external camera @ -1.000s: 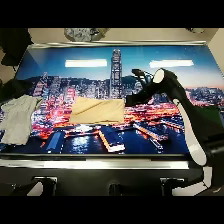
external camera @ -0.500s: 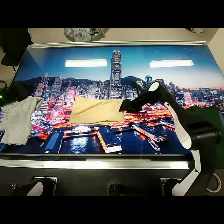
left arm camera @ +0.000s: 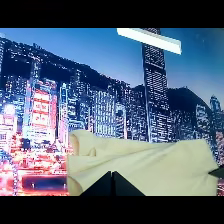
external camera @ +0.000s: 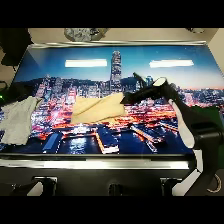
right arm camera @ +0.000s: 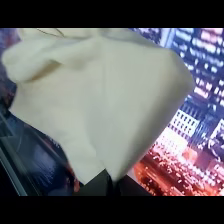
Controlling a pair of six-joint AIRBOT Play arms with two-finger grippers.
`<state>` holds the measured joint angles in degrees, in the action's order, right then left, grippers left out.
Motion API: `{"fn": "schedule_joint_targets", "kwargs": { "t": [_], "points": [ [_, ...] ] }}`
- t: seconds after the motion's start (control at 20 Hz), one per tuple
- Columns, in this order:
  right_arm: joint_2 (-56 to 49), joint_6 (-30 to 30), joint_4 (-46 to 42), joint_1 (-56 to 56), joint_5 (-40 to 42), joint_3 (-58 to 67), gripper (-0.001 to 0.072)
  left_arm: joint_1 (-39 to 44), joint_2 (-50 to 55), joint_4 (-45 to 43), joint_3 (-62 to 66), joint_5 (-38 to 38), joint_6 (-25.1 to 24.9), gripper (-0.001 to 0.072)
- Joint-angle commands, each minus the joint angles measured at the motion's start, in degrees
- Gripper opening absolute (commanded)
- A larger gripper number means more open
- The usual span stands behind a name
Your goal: Fold the shirts.
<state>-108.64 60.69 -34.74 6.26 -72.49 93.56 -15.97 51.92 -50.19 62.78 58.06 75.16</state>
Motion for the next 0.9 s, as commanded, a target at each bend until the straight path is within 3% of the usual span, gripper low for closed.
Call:
{"fn": "schedule_joint_targets", "kwargs": {
  "t": [0.0,0.2,0.45,0.85],
  "points": [
    [5.7,0.4,-0.7,-5.4,-8.2,7.9,0.0034,0.0,0.0,0.0,0.0,-0.2,-0.5,0.0031],
    [13.8,6.4,-1.0,-15.7,-14.4,17.9,0.0034,0.0,0.0,0.0,0.0,-1.3,-0.4,0.0031],
    [18.7,8.7,-3.4,-30.2,-19.1,21.2,0.0035,0.0,0.0,0.0,0.0,-1.5,-0.4,0.0031],
    [18.8,7.5,-8.7,-47.6,-13.4,21.2,0.0035,0.0,0.0,0.0,0.0,-1.5,-0.4,0.0031]
  ]
}}
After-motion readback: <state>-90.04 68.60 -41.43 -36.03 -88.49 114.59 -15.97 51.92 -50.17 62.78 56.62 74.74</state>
